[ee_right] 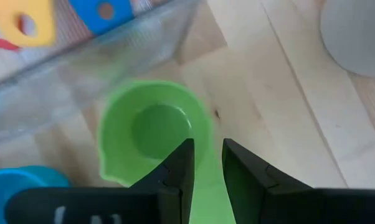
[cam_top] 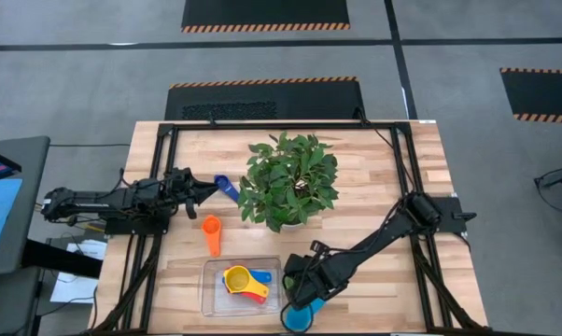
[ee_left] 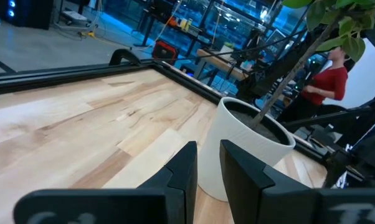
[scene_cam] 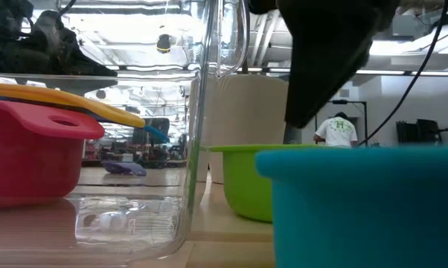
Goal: Nest measuring cups in basket
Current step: Stack the green measuring cup on the yellow measuring cup
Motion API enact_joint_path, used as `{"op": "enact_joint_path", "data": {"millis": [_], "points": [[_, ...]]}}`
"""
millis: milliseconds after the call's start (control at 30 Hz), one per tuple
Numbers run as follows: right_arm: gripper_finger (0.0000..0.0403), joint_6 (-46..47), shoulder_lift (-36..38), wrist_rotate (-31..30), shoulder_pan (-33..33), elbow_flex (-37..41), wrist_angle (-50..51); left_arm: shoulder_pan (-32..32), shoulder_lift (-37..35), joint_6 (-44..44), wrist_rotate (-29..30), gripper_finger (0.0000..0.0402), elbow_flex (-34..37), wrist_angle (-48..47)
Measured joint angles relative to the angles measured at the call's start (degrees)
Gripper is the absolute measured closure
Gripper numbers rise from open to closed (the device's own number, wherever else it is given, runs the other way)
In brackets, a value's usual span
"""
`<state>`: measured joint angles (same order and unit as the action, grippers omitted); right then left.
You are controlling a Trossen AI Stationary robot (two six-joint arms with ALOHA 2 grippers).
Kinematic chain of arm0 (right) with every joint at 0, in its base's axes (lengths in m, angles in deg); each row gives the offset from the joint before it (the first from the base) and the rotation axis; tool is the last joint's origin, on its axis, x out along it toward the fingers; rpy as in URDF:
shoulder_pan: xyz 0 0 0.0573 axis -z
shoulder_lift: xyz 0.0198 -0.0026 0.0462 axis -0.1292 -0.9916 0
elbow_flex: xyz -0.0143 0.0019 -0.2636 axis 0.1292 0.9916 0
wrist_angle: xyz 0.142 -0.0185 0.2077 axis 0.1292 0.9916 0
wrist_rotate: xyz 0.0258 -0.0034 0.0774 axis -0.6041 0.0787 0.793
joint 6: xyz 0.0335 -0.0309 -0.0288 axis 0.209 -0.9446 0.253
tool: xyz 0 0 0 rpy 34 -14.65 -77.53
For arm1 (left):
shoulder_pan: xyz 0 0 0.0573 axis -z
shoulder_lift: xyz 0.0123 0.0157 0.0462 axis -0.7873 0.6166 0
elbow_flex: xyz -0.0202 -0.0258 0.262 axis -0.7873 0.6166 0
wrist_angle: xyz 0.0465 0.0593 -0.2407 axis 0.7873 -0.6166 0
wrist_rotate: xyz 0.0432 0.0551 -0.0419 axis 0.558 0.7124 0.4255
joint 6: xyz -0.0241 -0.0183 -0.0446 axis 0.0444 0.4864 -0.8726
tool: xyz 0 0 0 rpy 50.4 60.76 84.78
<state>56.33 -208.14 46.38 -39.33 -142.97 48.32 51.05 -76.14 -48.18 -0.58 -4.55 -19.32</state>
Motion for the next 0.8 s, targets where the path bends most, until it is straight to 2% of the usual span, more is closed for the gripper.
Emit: {"op": "enact_joint_path", "data": {"millis": [533, 633, 800], "points": [[0.0291, 1.6, 0.6, 1.0, 0.0, 2.7, -0.1, 0.0, 0.0, 0.0, 0.0, 0.0343, 0.0, 0.0], [0.0271, 1.6, 0.6, 1.0, 0.0, 2.7, -0.2, 0.0, 0.0, 0.0, 0.0, 0.0343, 0.0, 0.0], [0.0211, 1.6, 0.6, 1.0, 0.0, 2.7, -0.4, 0.0, 0.0, 0.0, 0.1, 0.0343, 0.0, 0.0]]}}
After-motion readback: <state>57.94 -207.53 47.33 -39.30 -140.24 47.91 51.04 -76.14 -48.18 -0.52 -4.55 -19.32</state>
